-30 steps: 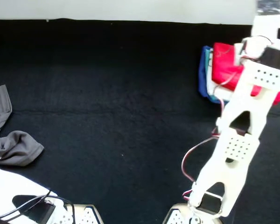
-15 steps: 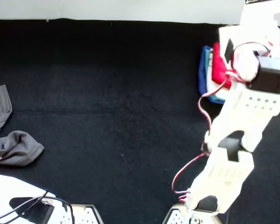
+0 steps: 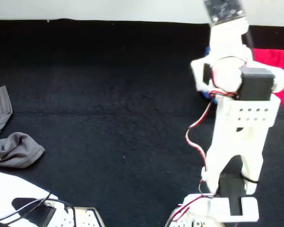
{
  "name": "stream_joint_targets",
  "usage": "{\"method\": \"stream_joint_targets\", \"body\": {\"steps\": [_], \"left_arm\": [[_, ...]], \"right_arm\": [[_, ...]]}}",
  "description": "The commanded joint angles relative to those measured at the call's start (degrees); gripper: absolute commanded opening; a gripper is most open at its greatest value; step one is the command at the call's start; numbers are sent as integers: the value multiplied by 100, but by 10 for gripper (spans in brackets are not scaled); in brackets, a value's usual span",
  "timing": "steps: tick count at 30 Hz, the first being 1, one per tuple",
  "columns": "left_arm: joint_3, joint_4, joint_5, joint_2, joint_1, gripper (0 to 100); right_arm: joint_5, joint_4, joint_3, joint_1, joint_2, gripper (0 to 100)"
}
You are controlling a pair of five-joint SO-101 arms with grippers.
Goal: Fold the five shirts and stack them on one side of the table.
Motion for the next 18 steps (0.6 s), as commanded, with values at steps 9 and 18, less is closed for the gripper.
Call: {"method": "stream_joint_targets", "body": {"steps": [9, 18], "left_arm": [[-189, 26, 1090, -2756, 637, 8], [-136, 18, 1143, -3081, 470, 8]], "right_arm": [[-88, -1604, 3688, -1859, -901, 108], [-88, -3213, 3987, -4110, 831, 111]]}}
